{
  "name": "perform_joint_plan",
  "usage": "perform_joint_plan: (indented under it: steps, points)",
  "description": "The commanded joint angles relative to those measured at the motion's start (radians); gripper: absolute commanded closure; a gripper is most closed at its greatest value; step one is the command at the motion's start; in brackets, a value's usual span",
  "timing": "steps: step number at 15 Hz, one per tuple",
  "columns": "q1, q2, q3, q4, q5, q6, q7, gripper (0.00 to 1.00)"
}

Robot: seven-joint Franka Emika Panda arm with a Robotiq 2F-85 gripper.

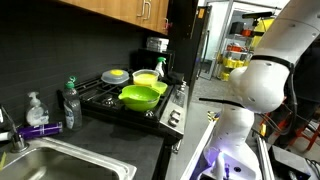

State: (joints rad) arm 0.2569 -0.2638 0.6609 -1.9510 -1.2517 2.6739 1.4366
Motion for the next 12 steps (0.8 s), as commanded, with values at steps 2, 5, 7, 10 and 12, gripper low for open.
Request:
perform_joint_plan:
  steps: [2, 5, 7, 10, 12]
  points:
    - [-0.019, 0.013, -0.003, 0.018, -0.032, 0.028, 0.012, 0.0]
    - [-0.026, 0.02, -0.001, 0.027, -0.028, 0.032, 0.002, 0.0]
    - [-0.029, 0.028, 0.001, 0.034, -0.026, 0.033, -0.005, 0.0]
    - [-0.03, 0.041, 0.002, 0.044, -0.025, 0.032, -0.01, 0.0]
    - [-0.03, 0.049, 0.003, 0.051, -0.025, 0.032, -0.014, 0.0]
